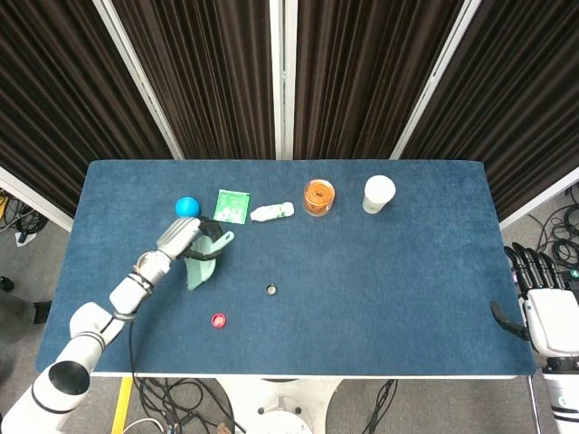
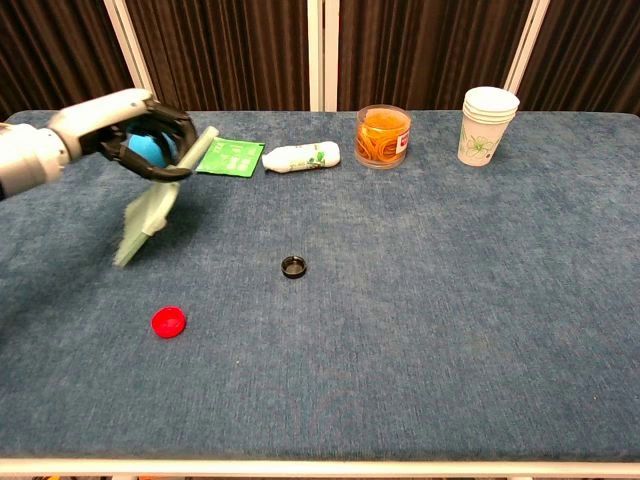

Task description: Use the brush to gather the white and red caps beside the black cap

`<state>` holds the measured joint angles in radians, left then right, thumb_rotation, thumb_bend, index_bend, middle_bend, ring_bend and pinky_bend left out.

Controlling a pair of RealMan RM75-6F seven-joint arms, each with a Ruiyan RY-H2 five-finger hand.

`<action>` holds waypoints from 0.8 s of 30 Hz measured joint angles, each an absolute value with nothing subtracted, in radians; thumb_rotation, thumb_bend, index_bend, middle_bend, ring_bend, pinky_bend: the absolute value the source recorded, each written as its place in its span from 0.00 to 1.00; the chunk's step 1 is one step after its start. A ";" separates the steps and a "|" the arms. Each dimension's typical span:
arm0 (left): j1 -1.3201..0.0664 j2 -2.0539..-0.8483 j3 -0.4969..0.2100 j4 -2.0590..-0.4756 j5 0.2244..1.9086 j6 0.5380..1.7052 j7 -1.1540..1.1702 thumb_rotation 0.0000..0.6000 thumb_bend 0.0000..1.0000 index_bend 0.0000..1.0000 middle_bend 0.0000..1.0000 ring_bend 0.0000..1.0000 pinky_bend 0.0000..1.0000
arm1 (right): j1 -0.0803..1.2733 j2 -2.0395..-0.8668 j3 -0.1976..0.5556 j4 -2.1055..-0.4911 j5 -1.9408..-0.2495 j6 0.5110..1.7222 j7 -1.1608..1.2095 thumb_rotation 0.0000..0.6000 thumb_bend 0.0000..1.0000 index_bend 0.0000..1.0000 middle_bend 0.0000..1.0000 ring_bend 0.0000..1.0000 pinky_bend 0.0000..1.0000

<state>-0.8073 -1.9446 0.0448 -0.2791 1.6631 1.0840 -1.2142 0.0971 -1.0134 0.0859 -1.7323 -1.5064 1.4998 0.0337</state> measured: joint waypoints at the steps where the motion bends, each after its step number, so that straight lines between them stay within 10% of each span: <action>1: -0.816 -1.950 0.050 -0.284 1.668 1.087 -1.227 1.00 0.39 0.56 0.59 0.40 0.45 | 0.097 -1.013 0.087 -1.733 -1.505 1.499 0.033 1.00 0.22 0.00 0.05 0.00 0.00; 24: -0.946 -1.963 0.056 -0.555 1.688 1.135 -1.236 1.00 0.39 0.56 0.59 0.40 0.45 | 0.080 -1.017 0.083 -1.698 -1.517 1.519 0.082 1.00 0.22 0.00 0.05 0.00 0.00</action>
